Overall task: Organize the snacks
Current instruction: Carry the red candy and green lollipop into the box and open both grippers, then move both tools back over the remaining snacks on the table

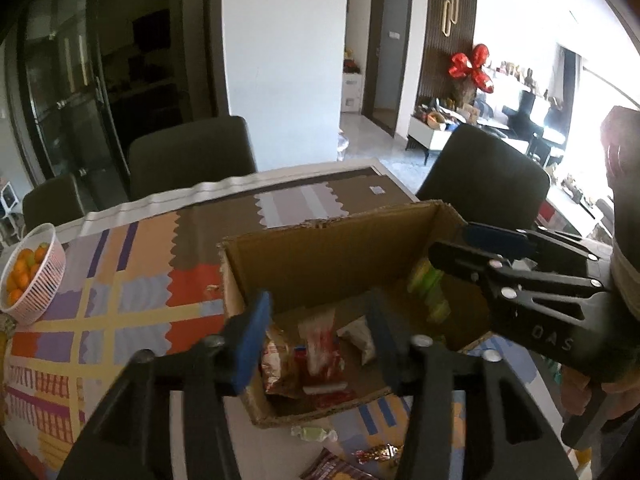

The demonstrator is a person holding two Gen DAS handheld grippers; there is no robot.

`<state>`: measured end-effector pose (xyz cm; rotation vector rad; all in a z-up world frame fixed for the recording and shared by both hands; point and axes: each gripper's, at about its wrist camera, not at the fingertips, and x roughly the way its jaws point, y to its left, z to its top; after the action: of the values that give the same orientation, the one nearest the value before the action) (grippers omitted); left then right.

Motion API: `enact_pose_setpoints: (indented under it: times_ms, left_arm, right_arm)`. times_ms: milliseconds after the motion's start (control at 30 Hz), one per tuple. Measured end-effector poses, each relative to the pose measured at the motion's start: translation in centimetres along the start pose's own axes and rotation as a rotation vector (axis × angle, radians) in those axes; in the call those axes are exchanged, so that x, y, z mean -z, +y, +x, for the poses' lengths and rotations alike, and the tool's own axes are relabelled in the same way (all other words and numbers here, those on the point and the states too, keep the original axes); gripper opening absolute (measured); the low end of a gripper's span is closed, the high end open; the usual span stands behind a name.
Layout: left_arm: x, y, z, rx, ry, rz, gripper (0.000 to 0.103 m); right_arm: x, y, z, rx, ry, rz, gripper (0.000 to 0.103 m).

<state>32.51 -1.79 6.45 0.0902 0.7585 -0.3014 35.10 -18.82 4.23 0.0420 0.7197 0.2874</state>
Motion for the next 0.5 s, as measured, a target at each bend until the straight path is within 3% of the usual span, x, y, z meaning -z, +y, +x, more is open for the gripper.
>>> enact_pose_setpoints:
  times_ms: [167, 500]
  left_arm:
    - [1.5, -0.2, -2.0, -0.042, -0.026, 0.008, 0.060]
    - [4.4, -0.2, -6.4, -0.081, -0.081, 0.011, 0.067]
  right_arm:
    - [1.4, 0.3, -1.5, 0.027, -0.038, -0.005, 0.048]
    - [5.1, 3.1, -5.8, -0.002, -0.090, -0.063, 0.053]
